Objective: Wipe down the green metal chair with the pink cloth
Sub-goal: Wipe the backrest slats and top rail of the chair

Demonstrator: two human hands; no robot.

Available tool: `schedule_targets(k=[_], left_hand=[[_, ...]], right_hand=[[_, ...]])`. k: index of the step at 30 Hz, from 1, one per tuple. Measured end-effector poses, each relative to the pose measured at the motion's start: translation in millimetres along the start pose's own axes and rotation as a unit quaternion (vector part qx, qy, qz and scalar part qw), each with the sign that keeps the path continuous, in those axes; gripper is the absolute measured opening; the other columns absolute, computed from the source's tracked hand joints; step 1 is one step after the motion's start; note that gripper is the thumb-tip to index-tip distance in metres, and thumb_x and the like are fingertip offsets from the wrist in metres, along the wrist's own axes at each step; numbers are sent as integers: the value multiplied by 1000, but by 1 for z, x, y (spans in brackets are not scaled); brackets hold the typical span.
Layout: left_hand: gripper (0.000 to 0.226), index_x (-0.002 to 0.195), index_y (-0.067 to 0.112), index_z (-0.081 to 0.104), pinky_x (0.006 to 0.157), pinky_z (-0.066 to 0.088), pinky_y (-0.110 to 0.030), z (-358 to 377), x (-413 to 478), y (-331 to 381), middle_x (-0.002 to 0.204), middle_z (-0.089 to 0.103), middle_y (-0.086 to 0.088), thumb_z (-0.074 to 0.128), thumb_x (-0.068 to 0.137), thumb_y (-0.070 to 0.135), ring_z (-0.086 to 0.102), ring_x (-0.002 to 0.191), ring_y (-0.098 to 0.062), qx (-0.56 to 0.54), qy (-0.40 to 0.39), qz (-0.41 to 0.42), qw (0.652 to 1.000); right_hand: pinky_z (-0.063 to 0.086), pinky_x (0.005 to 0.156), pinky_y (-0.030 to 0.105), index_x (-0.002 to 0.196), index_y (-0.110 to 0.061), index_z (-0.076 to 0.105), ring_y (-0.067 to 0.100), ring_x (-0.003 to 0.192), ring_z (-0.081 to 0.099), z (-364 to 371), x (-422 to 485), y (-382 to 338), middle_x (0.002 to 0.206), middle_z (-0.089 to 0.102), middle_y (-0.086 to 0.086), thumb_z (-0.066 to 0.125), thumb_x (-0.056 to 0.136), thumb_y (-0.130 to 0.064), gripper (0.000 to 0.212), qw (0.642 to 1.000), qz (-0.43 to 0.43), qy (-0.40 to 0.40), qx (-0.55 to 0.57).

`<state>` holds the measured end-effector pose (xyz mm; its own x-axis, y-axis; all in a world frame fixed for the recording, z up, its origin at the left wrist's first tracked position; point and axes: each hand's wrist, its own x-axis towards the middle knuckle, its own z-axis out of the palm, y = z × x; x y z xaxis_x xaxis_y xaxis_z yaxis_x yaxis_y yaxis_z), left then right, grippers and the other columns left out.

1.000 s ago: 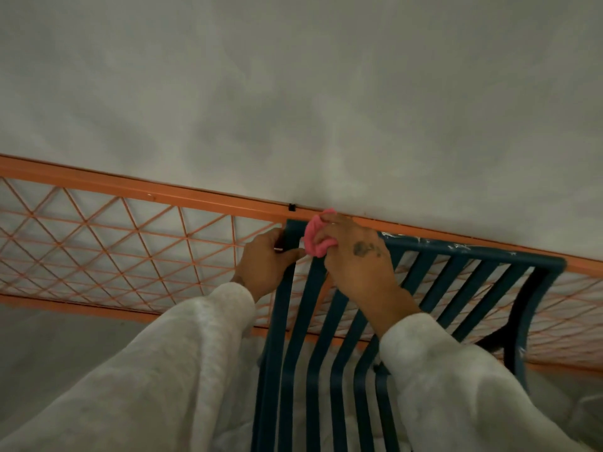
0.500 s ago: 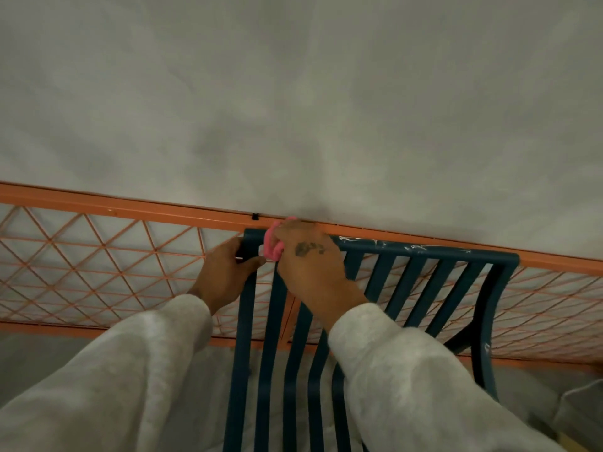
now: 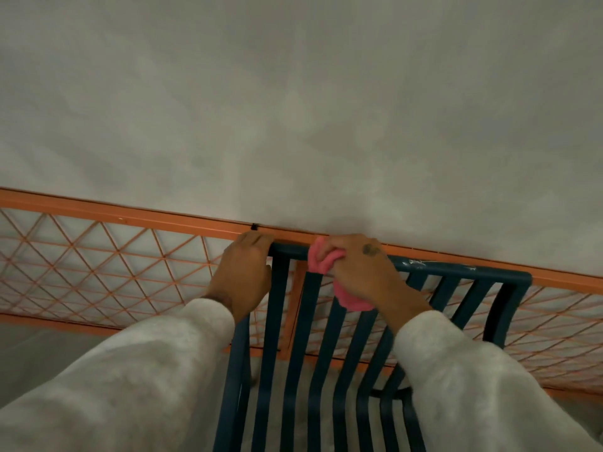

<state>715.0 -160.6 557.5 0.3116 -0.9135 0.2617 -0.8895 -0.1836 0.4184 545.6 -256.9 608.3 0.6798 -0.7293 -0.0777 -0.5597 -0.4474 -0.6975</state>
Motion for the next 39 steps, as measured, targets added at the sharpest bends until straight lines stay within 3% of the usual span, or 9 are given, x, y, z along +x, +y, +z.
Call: schedule_targets(k=[3, 5, 10, 15, 18, 25, 31, 35, 39], left_hand=[[53, 125, 9, 56, 105, 38, -29, 1, -2, 0, 126, 57, -7, 62, 76, -10, 50, 119, -24, -5, 18, -6, 1000], [55, 128, 10, 54, 108, 28, -22, 1, -4, 0, 132, 55, -6, 60, 78, -12, 46, 126, -23, -16, 27, -10, 999], [63, 135, 7, 50, 116, 18, -28, 3, -5, 1, 139, 51, -10, 63, 76, -8, 37, 138, -27, -27, 18, -25, 999], [73, 135, 5, 51, 116, 21, -30, 4, -5, -5, 135, 55, -12, 60, 67, -18, 42, 134, -31, -24, 22, 7, 999], [69, 137, 6, 48, 117, 18, -32, 6, -8, -4, 140, 50, -11, 65, 73, -11, 35, 140, -30, -18, 23, -1, 1000], [73, 144, 10, 39, 120, 16, -35, 9, -9, -2, 149, 41, -8, 67, 78, -4, 26, 145, -26, -5, 16, -21, 1000], [76, 143, 6, 43, 120, 23, -41, 9, -6, -5, 146, 45, -12, 61, 71, -12, 31, 142, -31, 9, 6, -12, 1000], [83, 146, 8, 38, 121, 22, -40, 13, -5, -6, 150, 40, -11, 60, 70, -17, 28, 144, -28, 30, -1, -20, 999], [80, 143, 3, 40, 118, 16, -32, 12, -4, -5, 148, 42, -17, 62, 69, -14, 32, 142, -32, 59, -3, -11, 998]], right_hand=[[45, 64, 11, 81, -19, 75, -8, 69, 66, -27, 7, 3, 74, 73, -16, 52, 84, 4, 32, 995, 82, 19, 53], [53, 74, 20, 93, -12, 69, -4, 82, 69, -34, 19, -4, 86, 76, -12, 47, 92, -2, 24, 991, 121, -11, 51], [48, 102, 40, 84, -19, 56, 18, 111, 64, -12, 55, -43, 122, 69, -2, 46, 99, -10, 20, 983, 77, -142, -93], [53, 84, 33, 116, -4, 62, 20, 93, 64, -4, 72, -60, 117, 67, 8, 49, 100, -25, 29, 970, 45, -198, -136], [46, 60, 26, 104, -11, 67, 18, 65, 57, -38, 69, -34, 101, 70, 7, 49, 98, -23, 22, 946, 109, -274, -138], [42, 55, 27, 99, -6, 68, 18, 60, 53, -56, 73, -21, 83, 63, 7, 53, 91, -14, 19, 912, 136, -273, -274], [45, 69, 32, 111, -10, 61, 23, 88, 58, -1, 63, -41, 105, 60, 9, 48, 97, -20, 21, 963, -9, -157, -220], [61, 66, 40, 121, -35, 57, 22, 74, 68, 8, 20, 12, 114, 68, 0, 52, 93, -6, 41, 992, -38, -25, -116], [45, 107, 41, 138, -32, 53, 21, 130, 52, -23, -23, 74, 144, 53, -4, 55, 91, -2, 57, 977, -52, 96, -183]])
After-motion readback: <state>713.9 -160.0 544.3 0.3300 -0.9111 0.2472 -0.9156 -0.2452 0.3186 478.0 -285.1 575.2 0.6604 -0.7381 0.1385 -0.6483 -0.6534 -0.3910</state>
